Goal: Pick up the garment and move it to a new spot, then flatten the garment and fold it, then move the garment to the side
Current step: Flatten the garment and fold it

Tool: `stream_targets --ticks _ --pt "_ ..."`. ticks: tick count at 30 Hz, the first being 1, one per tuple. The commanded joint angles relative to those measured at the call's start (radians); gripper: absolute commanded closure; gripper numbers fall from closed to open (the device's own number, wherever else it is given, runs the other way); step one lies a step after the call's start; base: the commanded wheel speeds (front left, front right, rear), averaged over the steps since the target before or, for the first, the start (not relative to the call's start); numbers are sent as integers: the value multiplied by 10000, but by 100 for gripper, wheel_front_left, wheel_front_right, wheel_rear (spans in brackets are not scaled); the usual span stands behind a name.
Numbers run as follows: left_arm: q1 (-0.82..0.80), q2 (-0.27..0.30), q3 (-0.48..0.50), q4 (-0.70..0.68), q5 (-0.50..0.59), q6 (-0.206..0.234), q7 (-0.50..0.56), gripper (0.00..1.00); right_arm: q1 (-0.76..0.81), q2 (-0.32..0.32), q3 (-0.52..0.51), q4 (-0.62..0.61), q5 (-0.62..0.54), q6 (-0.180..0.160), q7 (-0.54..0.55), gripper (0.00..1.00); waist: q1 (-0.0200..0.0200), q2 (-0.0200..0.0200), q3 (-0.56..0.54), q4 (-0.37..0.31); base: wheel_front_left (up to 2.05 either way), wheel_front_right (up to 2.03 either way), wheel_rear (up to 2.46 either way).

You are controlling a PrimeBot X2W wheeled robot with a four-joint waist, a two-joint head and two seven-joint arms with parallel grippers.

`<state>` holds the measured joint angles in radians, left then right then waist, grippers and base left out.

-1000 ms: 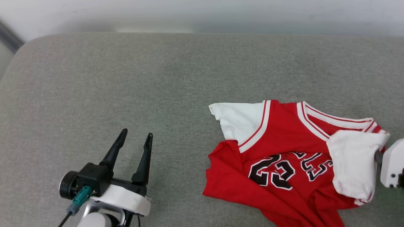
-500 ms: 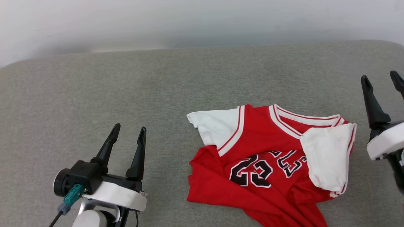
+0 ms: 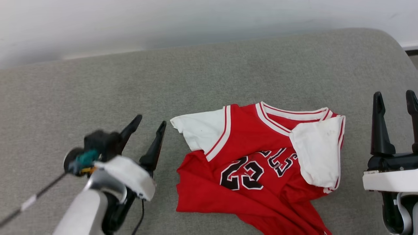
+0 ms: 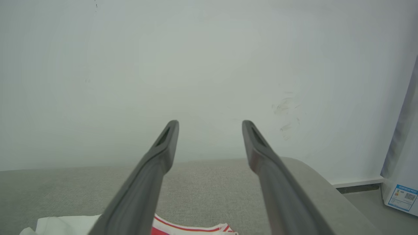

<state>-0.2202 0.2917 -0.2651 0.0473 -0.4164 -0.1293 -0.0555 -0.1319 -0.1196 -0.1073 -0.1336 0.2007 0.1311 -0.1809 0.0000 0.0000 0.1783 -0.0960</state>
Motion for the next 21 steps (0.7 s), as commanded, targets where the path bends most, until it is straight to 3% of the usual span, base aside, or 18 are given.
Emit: stream_targets --ticks 1,13,17,21 --pt "-569 186 -270 -14 -289 -18 757 0 6 111 -38 -127 -125 -7 -77 0 0 0 287 -271 0 0 0" --pt "-4778 2049 -2153 1305 -3413 -5 7766 0 -429 556 -358 -52 -404 -5 -486 0 0 0 1447 -1318 0 0 0" --pt "-5456 2498 -2720 1897 -3685 -6 8969 0 -526 641 -363 99 -395 -5 -609 0 0 0 1716 -1618 0 0 0" --pt "-5815 2910 -3386 2319 -3423 -5 9271 0 -562 685 -361 225 -335 -5 -727 0 0 0 1932 -1807 0 0 0"
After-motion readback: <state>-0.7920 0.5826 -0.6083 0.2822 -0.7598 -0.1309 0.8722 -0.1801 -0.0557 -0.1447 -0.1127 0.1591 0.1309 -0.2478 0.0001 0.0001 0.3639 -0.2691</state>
